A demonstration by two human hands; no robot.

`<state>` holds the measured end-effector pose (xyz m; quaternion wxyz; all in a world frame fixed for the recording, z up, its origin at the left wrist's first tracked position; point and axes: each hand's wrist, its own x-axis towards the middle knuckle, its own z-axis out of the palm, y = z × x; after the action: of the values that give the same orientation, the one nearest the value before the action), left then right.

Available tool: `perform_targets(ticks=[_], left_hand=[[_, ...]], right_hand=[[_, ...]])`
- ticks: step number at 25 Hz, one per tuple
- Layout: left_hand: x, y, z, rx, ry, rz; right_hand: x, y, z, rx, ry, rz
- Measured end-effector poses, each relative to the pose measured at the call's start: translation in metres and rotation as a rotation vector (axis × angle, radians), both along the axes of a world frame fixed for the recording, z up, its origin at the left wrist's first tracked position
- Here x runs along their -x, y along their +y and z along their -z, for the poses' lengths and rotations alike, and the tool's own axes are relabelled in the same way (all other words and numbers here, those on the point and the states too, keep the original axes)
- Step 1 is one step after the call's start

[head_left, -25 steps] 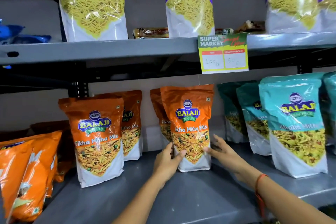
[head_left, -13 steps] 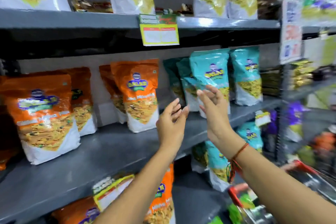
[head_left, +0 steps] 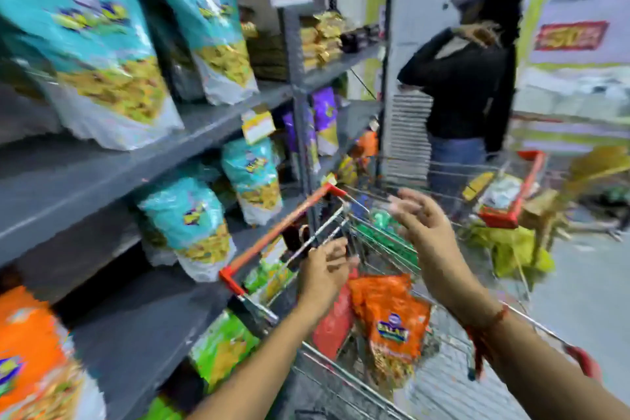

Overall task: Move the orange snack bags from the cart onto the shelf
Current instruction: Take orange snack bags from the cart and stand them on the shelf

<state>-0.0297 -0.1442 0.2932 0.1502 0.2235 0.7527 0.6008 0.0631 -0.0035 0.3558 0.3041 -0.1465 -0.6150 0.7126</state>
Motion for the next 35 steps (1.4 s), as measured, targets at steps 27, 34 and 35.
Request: perform_targets(ticks=[27,34,35], left_hand=[[0.054,0.116,0.388,0.856,-0.603,0.431],[0.062,0.078,0.228,0.446,-0.275,0.237],[0.060,0.063,0.195,0.370,-0.274,0.164]], right_hand=[[-0.034,0.112,0.466,0.397,-1.035,-0.248],[-0.014,0.102,0.321,0.191,-0.637,-0.164],[-0.010,0.094,0.294,0.159,-0.575,-0.170]])
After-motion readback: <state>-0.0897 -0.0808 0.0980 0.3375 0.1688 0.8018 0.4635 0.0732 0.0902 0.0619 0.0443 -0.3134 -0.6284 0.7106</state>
